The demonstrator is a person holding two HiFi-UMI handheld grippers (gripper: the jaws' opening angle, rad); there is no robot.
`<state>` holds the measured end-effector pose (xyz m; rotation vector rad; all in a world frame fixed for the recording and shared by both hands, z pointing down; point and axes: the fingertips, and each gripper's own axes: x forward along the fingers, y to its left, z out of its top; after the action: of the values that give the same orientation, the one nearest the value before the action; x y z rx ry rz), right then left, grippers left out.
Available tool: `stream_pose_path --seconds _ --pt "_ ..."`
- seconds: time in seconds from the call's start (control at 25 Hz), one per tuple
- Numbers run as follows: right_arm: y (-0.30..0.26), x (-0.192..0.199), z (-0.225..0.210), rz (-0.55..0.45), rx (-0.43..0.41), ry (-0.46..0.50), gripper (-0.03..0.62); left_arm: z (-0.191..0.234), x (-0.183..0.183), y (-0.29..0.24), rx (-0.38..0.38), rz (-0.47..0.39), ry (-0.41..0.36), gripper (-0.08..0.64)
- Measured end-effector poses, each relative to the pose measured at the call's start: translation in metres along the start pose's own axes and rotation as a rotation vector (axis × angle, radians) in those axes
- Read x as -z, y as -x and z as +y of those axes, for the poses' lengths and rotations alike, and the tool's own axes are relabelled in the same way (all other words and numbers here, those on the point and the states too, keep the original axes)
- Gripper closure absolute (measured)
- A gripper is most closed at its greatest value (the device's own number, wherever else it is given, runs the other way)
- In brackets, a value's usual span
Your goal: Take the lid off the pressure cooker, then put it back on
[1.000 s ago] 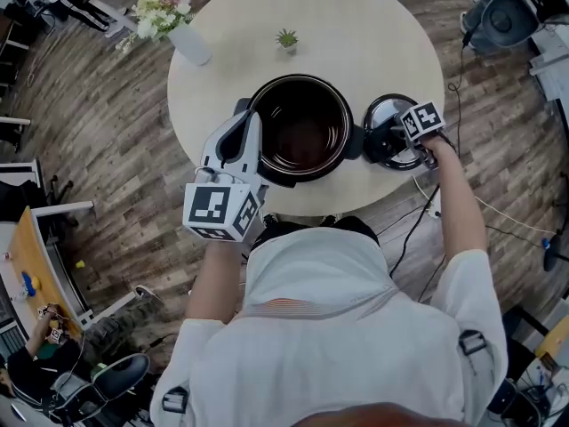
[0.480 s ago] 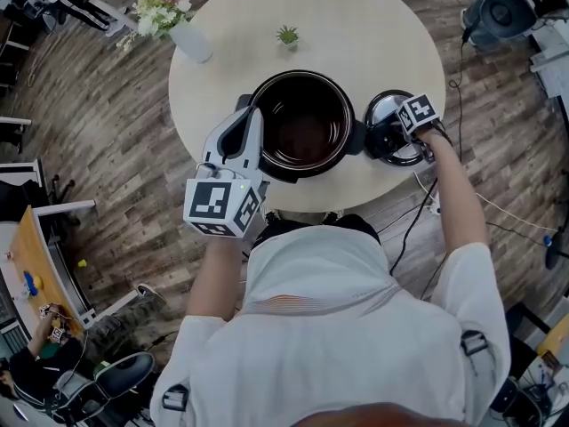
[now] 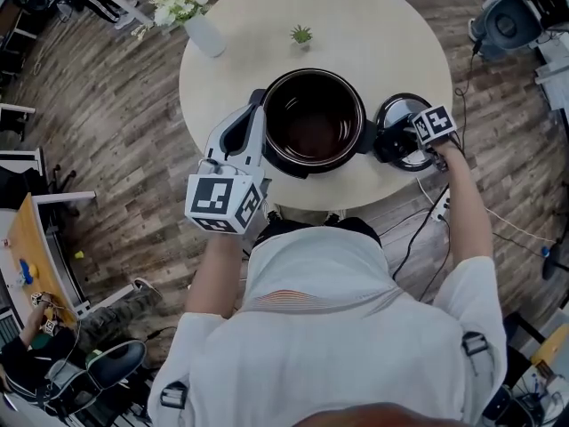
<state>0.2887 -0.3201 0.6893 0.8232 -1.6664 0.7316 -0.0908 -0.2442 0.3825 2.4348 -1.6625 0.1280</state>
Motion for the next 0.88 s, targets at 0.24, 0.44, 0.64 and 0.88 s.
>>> stream_pose_path --seconds 0.24,0.44,0.64,0.88 --pt "0.073 -0.012 -0.007 0.008 0.069 0.069 0.313 0.004 -0.002 0.006 0.028 -0.030 0.020 0.555" --pt "0.151 -0.046 -0.003 0.024 0.156 0.168 0.313 0.012 -0.005 0.008 0.062 -0.058 0.033 0.555" --pt "0.223 -0.089 0.041 -0.017 0.134 0.237 0.313 0.012 -0.006 0.013 0.091 -0.085 0.019 0.554" --pt "0.257 -0.134 0.123 -0.090 0.041 0.251 0.313 0.016 -0.004 0.031 0.112 -0.111 0.030 0.555"
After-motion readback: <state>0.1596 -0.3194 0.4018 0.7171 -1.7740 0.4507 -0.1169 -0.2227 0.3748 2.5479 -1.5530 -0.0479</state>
